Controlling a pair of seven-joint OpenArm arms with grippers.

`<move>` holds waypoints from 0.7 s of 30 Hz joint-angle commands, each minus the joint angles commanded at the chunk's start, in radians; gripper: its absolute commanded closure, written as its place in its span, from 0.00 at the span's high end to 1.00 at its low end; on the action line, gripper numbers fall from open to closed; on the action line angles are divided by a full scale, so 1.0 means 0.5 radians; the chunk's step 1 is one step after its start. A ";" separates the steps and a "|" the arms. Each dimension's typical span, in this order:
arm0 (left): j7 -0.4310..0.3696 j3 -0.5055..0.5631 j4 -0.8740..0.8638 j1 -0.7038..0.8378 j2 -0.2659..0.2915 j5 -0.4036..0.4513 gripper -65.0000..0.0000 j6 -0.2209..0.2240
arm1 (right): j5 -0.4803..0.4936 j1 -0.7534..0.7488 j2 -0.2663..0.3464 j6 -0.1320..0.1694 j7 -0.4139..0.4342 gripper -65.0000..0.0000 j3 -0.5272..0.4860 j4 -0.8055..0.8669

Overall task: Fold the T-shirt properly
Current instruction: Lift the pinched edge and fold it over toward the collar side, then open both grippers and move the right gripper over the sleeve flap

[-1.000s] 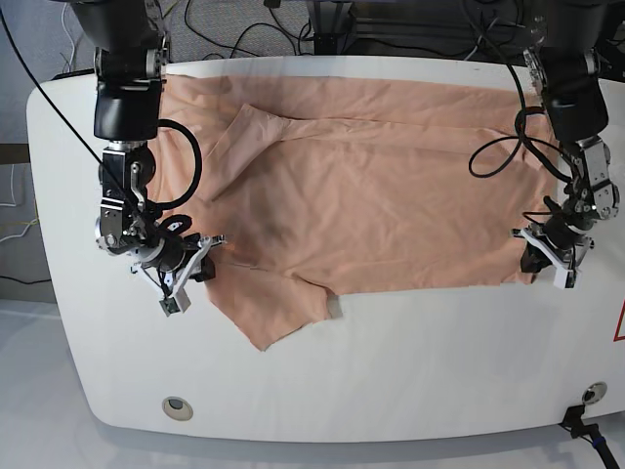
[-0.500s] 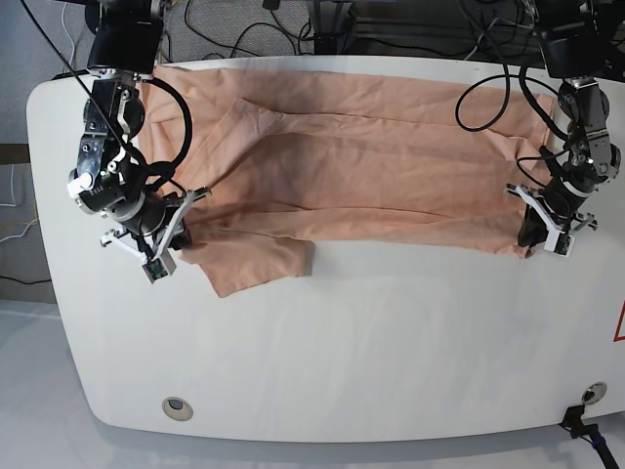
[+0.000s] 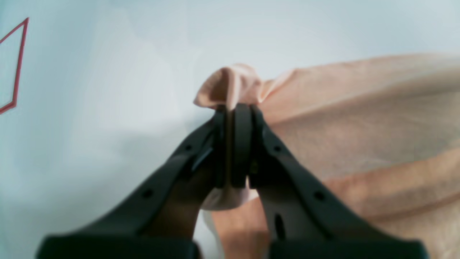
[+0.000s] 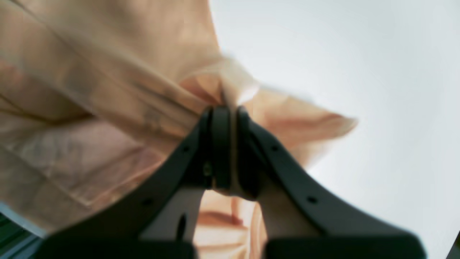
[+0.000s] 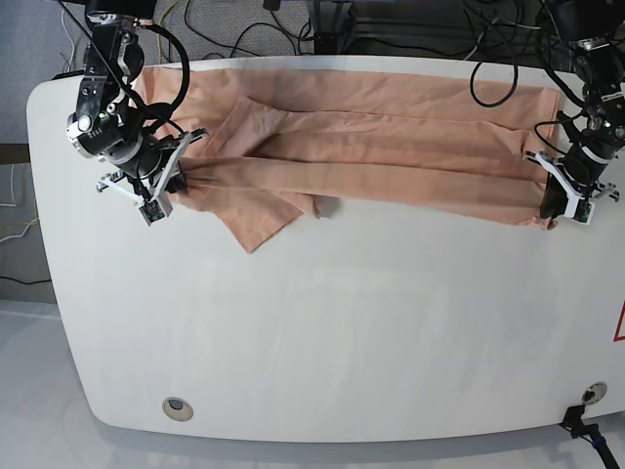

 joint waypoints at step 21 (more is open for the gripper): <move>0.387 -0.003 0.157 0.301 -0.052 0.009 0.27 0.000 | -0.003 -0.245 0.009 -0.003 -0.003 0.38 -0.006 -0.003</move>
